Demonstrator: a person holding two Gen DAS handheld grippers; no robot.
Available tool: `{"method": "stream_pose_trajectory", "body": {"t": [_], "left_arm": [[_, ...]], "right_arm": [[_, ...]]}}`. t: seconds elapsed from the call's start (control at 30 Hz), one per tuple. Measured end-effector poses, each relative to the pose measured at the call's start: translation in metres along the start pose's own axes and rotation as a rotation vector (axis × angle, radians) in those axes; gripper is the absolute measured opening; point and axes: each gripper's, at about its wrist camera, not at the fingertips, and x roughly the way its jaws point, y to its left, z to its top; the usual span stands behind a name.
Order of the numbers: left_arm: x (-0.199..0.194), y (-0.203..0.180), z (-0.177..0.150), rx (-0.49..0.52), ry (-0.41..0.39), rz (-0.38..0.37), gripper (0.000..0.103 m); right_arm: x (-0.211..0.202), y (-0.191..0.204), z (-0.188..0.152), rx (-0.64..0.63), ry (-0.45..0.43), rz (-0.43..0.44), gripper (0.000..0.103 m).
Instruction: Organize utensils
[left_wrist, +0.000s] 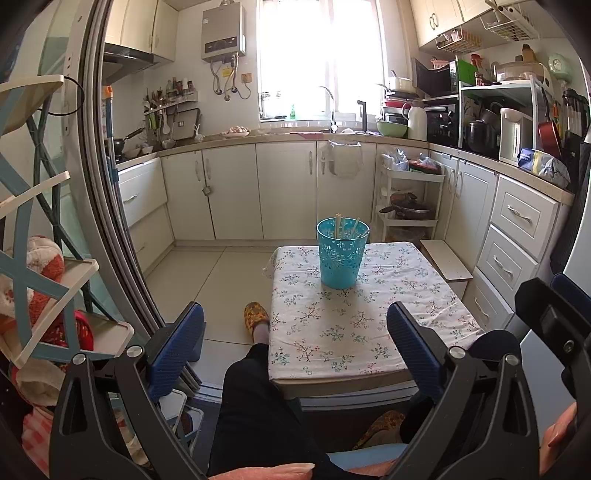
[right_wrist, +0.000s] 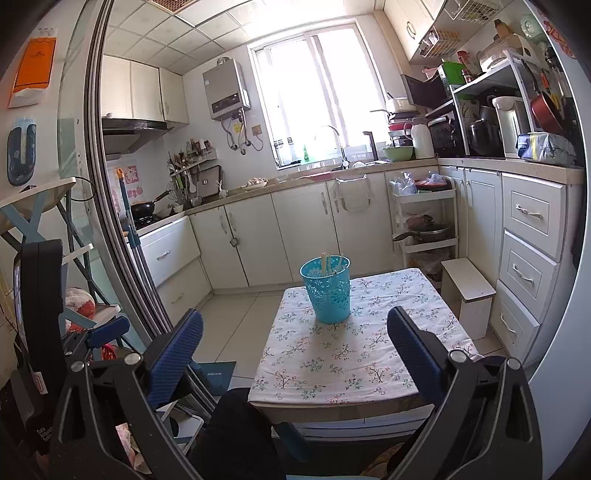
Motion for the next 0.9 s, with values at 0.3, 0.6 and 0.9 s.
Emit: {"method": "stream_pose_trajectory", "body": {"t": [0.3, 0.6, 0.9], "left_arm": [[-0.0007, 0.0007, -0.0002, -0.002, -0.001, 0.000, 0.095], [-0.0016, 0.0019, -0.0005, -0.007, -0.004, 0.002, 0.095], [-0.0033, 0.0041, -0.0007, -0.017, -0.010, 0.004, 0.095]], "right_arm": [[-0.0002, 0.0007, -0.0001, 0.000, 0.002, 0.002, 0.096], [-0.0018, 0.0017, -0.0006, -0.002, 0.002, 0.004, 0.095], [-0.0017, 0.0017, -0.0009, -0.001, 0.002, 0.005, 0.095]]}}
